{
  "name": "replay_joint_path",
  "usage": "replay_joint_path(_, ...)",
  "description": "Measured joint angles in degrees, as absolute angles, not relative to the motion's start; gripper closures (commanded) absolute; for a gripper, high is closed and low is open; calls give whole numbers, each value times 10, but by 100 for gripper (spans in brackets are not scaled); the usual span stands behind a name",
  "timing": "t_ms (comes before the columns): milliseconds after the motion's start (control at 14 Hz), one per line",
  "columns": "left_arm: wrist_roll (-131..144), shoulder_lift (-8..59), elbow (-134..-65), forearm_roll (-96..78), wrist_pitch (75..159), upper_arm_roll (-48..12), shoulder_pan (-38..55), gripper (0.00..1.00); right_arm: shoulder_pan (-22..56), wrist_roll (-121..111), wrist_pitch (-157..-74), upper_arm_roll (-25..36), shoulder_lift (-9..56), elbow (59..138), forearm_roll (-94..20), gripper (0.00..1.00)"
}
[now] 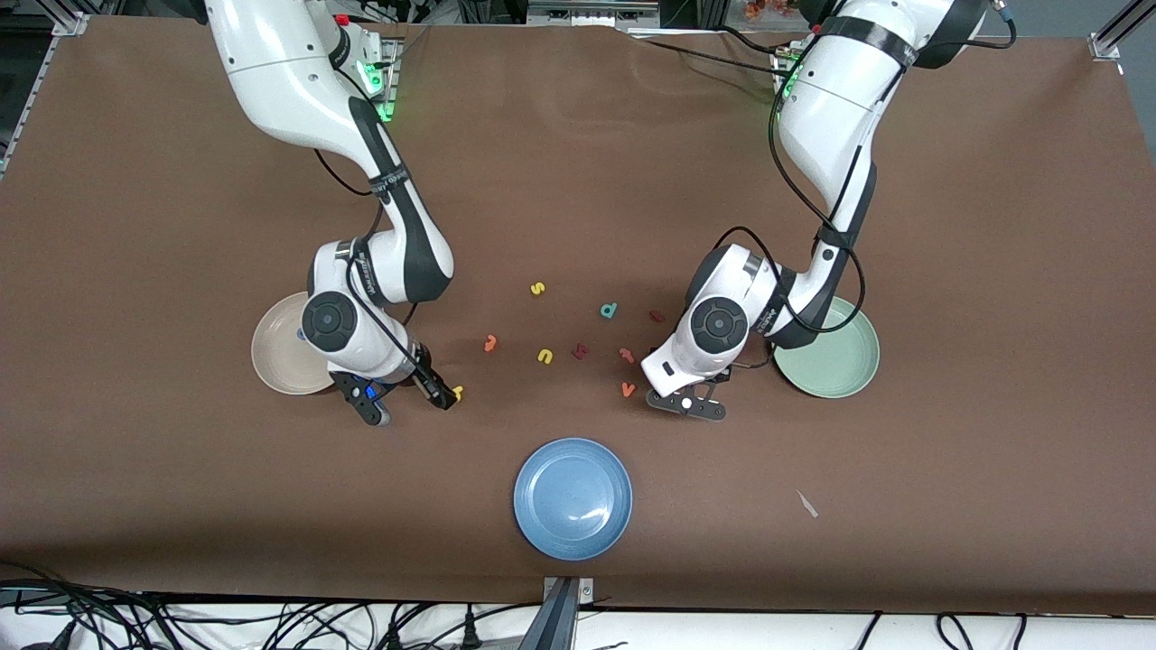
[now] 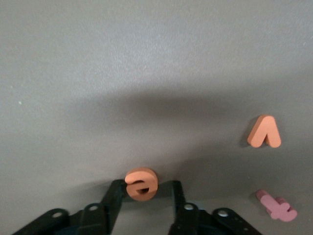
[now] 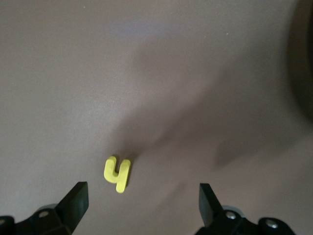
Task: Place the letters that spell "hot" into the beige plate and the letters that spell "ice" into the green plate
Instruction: 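Grasp the orange e with the left gripper while the right gripper grasps the y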
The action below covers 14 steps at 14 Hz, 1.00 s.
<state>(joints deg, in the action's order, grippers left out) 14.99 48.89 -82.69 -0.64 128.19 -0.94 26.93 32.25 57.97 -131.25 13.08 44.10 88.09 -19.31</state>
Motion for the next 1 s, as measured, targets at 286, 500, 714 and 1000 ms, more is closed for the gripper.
replay_joint_path(286,150,490,-827,-6,1294,-9,269,91,330,608,-1317,130,471,852,-193,0)
replay_joint_path(500,150,490,-826,-6,1294,-9,269,99,336,614,-1335,130,491,839,-193,0)
replay_joint_path(714,150,490,-824,-6,1295,-8,269,98,335,614,-1348,131,498,838,-193,13)
replay_joint_path(1000,150,476,-820,-6,1284,-5,265,98,336,614,-1354,131,500,836,-193,44)
